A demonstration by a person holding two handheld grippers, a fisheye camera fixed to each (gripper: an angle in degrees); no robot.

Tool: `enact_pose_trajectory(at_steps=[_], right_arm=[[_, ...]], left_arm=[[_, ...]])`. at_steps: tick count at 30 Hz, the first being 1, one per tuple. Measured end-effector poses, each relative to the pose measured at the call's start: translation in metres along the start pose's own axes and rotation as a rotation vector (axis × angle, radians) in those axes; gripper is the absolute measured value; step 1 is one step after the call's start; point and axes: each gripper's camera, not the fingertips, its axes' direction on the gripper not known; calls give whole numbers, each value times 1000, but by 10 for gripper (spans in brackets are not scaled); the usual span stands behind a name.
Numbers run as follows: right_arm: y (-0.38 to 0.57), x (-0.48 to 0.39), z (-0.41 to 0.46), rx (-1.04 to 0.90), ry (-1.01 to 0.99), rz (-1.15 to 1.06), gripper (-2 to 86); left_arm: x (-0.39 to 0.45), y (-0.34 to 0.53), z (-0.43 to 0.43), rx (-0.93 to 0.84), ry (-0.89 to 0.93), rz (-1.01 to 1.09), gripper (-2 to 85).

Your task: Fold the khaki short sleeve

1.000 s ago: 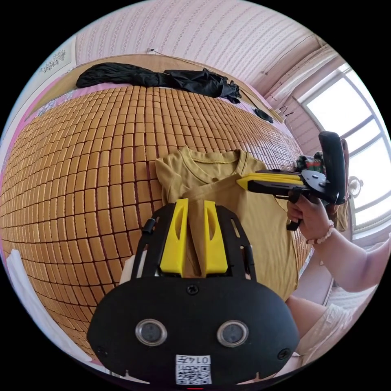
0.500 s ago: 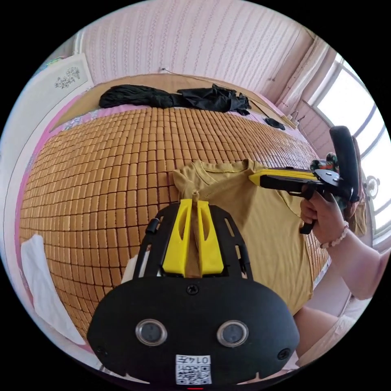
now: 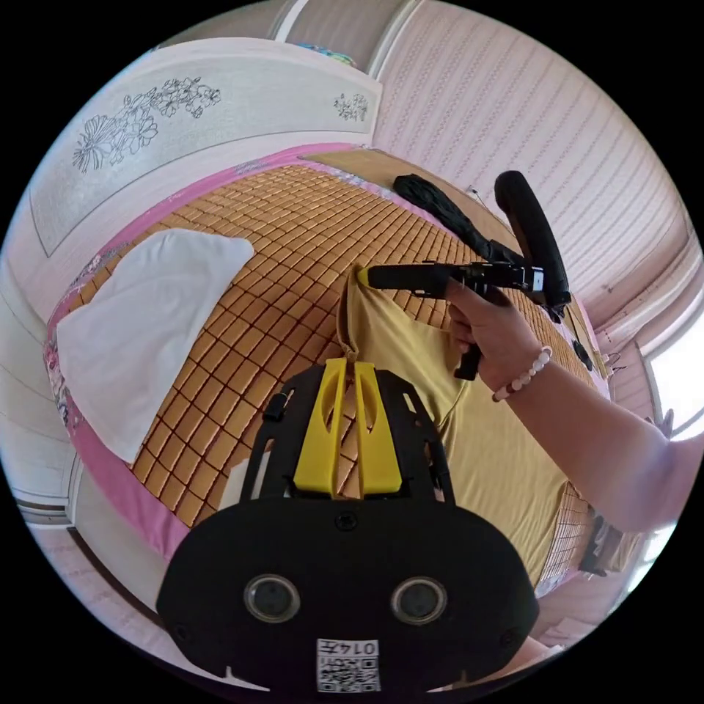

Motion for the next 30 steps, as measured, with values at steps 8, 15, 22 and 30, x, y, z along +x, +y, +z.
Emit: enact_pose_trajectory(at_steps=[8, 15, 22, 30], right_arm=[[-11, -27, 45, -77, 71, -32, 13], [7, -25, 20, -35, 24, 33, 35], [-10, -55, 67, -195, 95, -30, 80], [-15, -33, 40, -131, 70, 57, 14]], left_arm=[[-42, 0, 12, -64, 3, -129, -3], [-57, -2, -14, -34, 28, -193, 44], [-56, 5, -12, -34, 12, -200, 51], [-45, 14, -23, 15, 29, -167, 0]])
